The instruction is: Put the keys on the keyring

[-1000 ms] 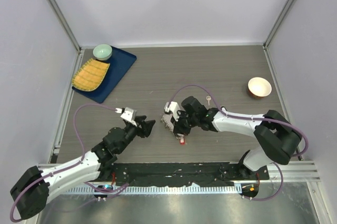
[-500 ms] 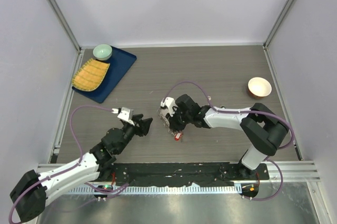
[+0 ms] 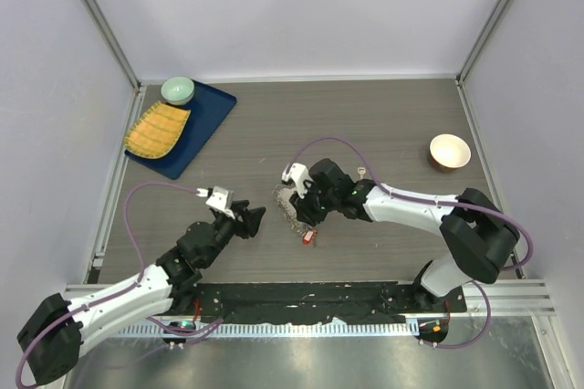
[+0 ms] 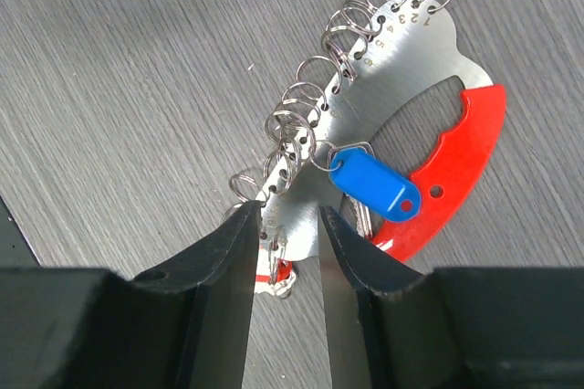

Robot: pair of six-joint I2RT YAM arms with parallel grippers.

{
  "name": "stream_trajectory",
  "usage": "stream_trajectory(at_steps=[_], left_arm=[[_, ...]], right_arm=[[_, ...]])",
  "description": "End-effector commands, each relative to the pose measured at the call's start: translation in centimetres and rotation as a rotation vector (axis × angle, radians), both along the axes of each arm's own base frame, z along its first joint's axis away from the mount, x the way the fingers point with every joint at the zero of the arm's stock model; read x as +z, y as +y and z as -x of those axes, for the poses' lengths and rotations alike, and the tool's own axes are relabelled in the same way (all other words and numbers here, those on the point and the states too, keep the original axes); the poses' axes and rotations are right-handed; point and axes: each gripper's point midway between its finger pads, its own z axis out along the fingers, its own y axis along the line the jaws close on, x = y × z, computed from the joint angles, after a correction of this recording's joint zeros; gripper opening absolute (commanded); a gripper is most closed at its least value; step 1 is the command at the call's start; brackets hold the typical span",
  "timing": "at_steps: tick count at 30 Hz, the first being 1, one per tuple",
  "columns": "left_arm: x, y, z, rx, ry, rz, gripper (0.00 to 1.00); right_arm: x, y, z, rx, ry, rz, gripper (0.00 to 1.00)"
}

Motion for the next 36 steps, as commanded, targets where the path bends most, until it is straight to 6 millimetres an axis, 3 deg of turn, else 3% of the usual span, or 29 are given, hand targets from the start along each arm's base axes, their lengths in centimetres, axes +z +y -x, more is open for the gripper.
stream_trajectory(at_steps=[1, 6, 13, 15, 22, 28, 36], left_arm=[[-0.5, -1.3, 0.6, -0.069, 0.041, 0.007, 0.57], [-3.4, -3.6, 1.5, -0.139, 0.275, -0.055, 0.56], [-4.7, -7.5, 2.7, -0.215, 0.465, -0.005, 0.48], [-6.1, -7.6, 2.7, -0.191, 0.523, -0.029, 0.46], [-7.4, -9.7, 2.2, -0.203, 0.592, -0.076, 0.36], [-8.2, -10.8, 2.1, -0.234, 0.626, -0.097, 0.3], [-8.7, -10.9, 2.2, -0.228, 0.648, -0.112, 0.23]], right_arm=[[2.5, 0.3, -0.6, -0.022, -0.049, -0.031, 0.38], [3.7, -1.3, -2.0, -0.158, -0.115, -0.031, 0.43], [5.0, -4.1, -4.1, -0.389, -0.189, -0.056, 0.52], [5.4, -5.1, -4.6, -0.454, -0.218, -0.065, 0.54], [5.8, -7.0, -4.8, -0.569, -0.249, -0.096, 0.62], [5.5, -7.5, -4.7, -0.575, -0.253, -0.089, 0.63], [5.2, -7.6, -4.7, -0.567, -0.254, -0.077, 0.63]])
